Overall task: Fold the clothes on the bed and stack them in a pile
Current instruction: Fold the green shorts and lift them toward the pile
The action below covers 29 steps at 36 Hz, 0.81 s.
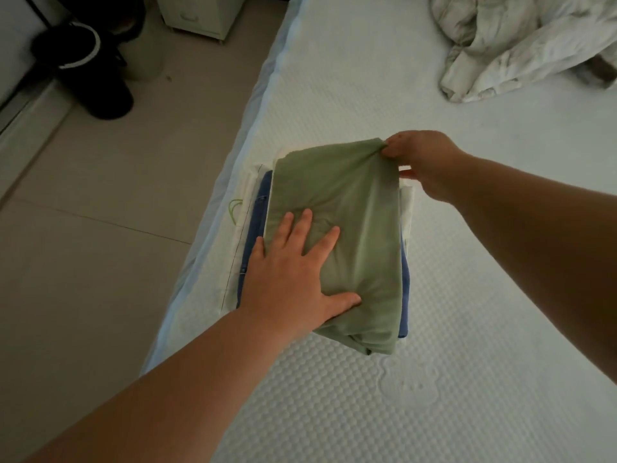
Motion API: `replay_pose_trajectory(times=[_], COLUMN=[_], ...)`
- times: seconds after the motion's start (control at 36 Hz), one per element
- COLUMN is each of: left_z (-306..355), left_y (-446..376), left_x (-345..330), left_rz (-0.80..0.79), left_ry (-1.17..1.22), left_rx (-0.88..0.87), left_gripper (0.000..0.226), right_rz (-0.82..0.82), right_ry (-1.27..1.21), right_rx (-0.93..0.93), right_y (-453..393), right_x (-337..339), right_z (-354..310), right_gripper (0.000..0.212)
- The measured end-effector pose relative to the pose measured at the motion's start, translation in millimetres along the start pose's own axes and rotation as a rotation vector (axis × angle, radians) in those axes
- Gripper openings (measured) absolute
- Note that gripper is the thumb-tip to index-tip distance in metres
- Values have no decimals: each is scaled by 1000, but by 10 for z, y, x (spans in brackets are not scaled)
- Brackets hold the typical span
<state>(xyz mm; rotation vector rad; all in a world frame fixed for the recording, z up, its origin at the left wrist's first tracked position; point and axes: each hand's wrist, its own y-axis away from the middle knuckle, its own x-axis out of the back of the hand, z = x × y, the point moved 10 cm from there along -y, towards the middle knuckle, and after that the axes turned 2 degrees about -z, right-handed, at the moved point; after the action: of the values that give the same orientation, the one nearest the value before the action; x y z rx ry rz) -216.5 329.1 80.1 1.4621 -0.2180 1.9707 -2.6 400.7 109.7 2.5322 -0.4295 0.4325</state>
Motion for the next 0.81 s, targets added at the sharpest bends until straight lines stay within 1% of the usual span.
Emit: replay_pose_trajectory(times=[0.03, 0.06, 0.11, 0.19, 0.22, 0.25, 0.28, 0.31, 0.33, 0.36, 0.39, 0.42, 0.44, 0.47, 0.5, 0.53, 0.58, 0.67, 0.72, 0.81], left_z=[-1, -2, 5, 10, 9, 12, 19, 31, 51, 78, 108, 133, 147, 146, 130, 92, -42, -212, -217, -205], left_y=[3, 5, 8, 14, 11, 5, -4, -19, -43, -83, -140, -220, -322, -439, -558, -662, -784, -843, -838, -755], left_x=[-1, 0, 6, 21, 37, 67, 114, 185, 283, 401, 516, 605, 650, 647, 591, 491, 277, 176, 178, 313], left_rz=[3, 5, 3, -20, -31, -38, -36, -18, 24, 88, 155, 207, 230, 222, 184, 121, -3, -34, -45, 32], left_ry=[-2, -4, -2, 28, 42, 56, 70, 77, 73, 65, 65, 74, 76, 61, 26, -14, -53, 18, 95, 306], left_rx=[0, -1, -2, 4, 8, 11, 12, 10, 2, -14, -35, -55, -68, -74, -71, -53, 9, 83, 103, 115], left_gripper=[97, 97, 97, 99, 101, 104, 105, 106, 104, 99, 92, 83, 75, 69, 67, 68, 76, 92, 98, 98], right_rz=[8, 3, -23, -2, 38, 104, 191, 280, 357, 401, 401, 358, 285, 207, 133, 66, -25, -73, -60, 62], right_ry=[-102, -150, -141, -17, 46, 112, 169, 212, 260, 327, 402, 472, 535, 588, 632, 661, 673, 575, 494, 430], right_rx=[-28, -49, -83, -74, -54, -27, 10, 63, 153, 276, 414, 537, 618, 637, 586, 486, 281, 116, 69, 155], right_y=[-21, -41, -86, -137, -156, -171, -150, -90, 25, 173, 330, 463, 551, 579, 545, 472, 332, 265, 289, 461], right_x=[29, 36, 10, 6, 39, 101, 171, 229, 248, 208, 110, -29, -189, -322, -412, -451, -427, -341, -285, -177], right_z=[21, 43, 108, 151, 147, 149, 134, 100, 30, -60, -146, -200, -193, -122, 12, 192, 544, 831, 914, 789], right_gripper=[15, 15, 14, 14, 23, 32, 37, 38, 35, 32, 30, 31, 34, 39, 46, 53, 62, 68, 69, 67])
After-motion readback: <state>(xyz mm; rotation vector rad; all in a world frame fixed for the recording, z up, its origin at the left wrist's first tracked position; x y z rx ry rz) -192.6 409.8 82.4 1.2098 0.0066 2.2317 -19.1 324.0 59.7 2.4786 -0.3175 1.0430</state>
